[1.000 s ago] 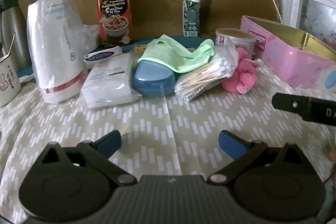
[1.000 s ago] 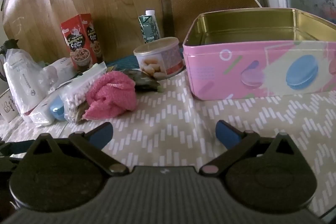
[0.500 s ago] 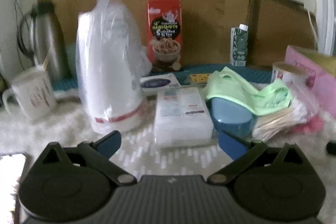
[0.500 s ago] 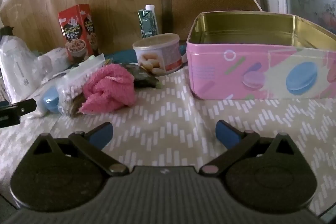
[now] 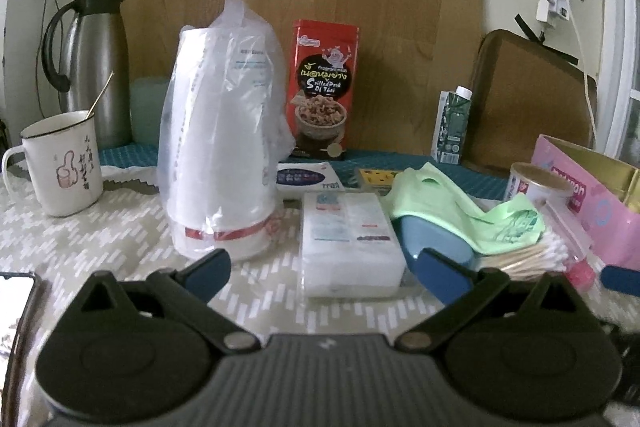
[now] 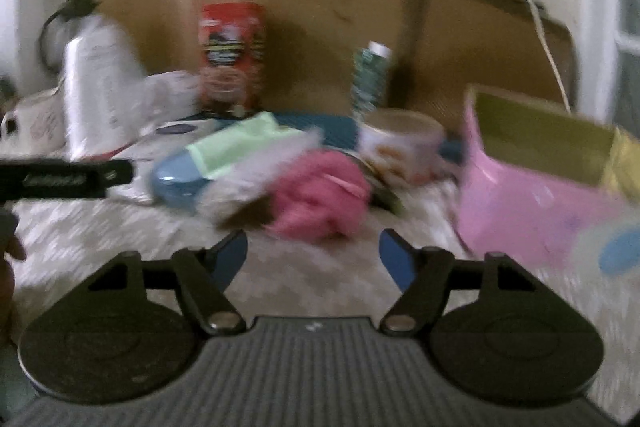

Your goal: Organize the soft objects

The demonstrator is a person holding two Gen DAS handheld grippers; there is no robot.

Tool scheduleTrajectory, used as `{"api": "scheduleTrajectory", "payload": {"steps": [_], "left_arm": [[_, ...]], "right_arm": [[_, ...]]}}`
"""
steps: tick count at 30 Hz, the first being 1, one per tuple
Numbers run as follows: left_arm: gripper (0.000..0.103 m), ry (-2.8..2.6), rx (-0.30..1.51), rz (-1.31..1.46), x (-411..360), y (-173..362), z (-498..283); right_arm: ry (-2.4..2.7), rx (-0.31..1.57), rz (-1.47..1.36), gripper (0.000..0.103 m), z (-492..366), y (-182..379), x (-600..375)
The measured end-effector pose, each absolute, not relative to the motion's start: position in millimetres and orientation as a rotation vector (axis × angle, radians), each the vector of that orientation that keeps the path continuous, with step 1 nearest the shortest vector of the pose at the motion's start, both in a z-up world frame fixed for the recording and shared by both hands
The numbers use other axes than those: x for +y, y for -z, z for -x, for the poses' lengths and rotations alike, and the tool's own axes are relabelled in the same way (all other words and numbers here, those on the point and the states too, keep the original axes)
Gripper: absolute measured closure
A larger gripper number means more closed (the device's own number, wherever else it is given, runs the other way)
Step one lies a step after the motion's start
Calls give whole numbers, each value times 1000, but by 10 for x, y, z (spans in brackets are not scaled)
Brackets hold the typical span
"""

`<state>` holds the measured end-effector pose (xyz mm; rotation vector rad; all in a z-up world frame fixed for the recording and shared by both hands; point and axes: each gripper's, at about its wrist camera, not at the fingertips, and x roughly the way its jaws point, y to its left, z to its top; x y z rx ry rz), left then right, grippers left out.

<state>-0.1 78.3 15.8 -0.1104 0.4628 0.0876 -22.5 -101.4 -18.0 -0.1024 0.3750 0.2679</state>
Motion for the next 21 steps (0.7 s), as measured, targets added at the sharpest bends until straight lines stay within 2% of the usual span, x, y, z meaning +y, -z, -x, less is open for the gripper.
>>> {"api": "scheduleTrajectory", "payload": {"steps": [6,15,21], "left_arm": [[0,-62,463,106,791,-154,5],[0,-28,470,97,798,-152,2],[0,-19,492,97,803,-141,-27]], "right_arm": [[-294,364,162,29,226,280,-931],[-192,493,-97,28,-24,346,-1303],[-192,471,-47,28,39,357,-1168]]}}
